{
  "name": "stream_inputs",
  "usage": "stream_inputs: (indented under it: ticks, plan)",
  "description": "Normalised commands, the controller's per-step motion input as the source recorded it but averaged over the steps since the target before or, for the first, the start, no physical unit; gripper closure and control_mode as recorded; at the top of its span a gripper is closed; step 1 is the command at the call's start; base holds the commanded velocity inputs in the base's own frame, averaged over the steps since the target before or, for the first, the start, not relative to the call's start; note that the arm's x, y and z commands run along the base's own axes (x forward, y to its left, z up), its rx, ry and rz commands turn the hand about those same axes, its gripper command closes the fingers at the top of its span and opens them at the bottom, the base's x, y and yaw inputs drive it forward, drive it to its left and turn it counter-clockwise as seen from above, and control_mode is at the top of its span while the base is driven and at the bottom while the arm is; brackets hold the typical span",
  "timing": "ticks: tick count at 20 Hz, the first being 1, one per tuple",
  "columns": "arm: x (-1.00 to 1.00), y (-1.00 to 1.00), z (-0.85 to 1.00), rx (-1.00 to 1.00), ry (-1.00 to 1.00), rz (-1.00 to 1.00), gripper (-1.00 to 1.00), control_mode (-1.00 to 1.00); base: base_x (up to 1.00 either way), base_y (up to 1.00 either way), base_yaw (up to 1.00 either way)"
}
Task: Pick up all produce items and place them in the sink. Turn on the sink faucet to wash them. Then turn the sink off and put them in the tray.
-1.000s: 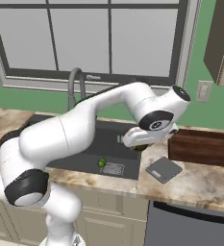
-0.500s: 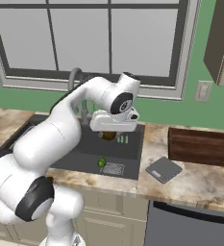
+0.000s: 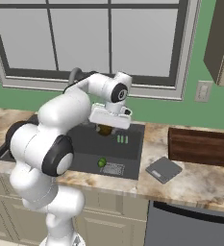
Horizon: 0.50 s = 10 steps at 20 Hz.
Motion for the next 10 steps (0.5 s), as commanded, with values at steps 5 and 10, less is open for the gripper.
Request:
stream_inputs:
  ticks: [5, 10]
  plan:
    - [0.13, 0.00, -0.82, 0.00, 0.12, -0.02, 1.00, -1.00, 0.00, 0.00, 0.00]
    - [0.15, 0.02, -0.75, 0.00, 0.01, -0.01, 1.00, -1.00, 0.00, 0.00, 0.00]
